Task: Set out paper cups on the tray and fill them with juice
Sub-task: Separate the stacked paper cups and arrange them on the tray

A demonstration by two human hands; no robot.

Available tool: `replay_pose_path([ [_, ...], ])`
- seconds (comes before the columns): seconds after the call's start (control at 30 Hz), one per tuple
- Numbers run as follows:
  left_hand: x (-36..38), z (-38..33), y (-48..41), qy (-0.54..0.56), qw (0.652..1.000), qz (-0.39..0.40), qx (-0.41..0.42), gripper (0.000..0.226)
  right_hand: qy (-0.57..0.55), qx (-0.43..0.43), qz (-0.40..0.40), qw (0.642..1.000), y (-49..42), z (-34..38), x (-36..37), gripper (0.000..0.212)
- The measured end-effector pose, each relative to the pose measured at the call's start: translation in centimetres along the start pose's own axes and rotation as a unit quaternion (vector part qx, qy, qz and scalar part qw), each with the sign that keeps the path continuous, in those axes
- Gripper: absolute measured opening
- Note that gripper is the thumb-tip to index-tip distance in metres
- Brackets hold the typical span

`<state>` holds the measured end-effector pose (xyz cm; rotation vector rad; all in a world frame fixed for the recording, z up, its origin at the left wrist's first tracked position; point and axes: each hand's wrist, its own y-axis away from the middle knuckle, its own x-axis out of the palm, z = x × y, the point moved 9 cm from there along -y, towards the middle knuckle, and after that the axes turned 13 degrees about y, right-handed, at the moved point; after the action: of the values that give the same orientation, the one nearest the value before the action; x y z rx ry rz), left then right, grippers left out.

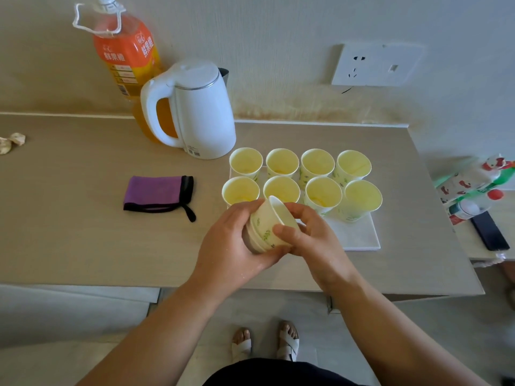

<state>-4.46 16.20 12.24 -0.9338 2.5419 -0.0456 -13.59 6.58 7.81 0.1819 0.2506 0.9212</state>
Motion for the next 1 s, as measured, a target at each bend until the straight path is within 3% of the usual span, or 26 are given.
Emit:
replay_pose_path([
  [0.1,-0.3,0.7,0.0,0.000,1.000,0.000,-0.011,0.075,-0.072,0.007,-0.022,0.997,-0.4,0.0,-1.6,0.077],
  [0.17,-0.8,1.4,0.1,0.020,0.999,-0.007,-0.032,0.078,-0.128,0.016,-0.041,0.991,-0.5,-0.1,-3.3,0.100],
  [0.27,-1.8,2.5,0.4,0.063,0.995,-0.033,-0.073,0.085,-0.162,-0.010,-0.125,0.979,-0.1,-0.4,-7.2,0.109],
  [0.37,-2.7,3.1,0.5,0.087,0.990,-0.061,-0.096,0.093,-0.044,-0.050,-0.218,0.974,1.2,-1.2,-10.3,0.087],
  [0.43,-2.9,3.4,0.6,0.099,0.987,-0.070,-0.108,0.097,0.041,-0.051,-0.229,0.971,1.5,-2.3,-10.4,0.077],
  [0.67,-2.7,3.9,0.9,0.084,0.987,-0.060,-0.122,0.095,0.149,-0.052,-0.181,0.971,-0.3,-6.0,-7.2,0.080],
  [0.83,-2.9,3.9,1.4,0.083,0.987,-0.059,-0.122,0.074,0.174,-0.064,-0.174,0.967,-1.4,-6.7,-5.9,0.083],
  [1.0,-3.2,4.1,1.8,0.072,0.988,-0.061,-0.121,0.094,0.192,-0.065,-0.196,0.959,-1.5,-7.2,-5.7,0.086],
])
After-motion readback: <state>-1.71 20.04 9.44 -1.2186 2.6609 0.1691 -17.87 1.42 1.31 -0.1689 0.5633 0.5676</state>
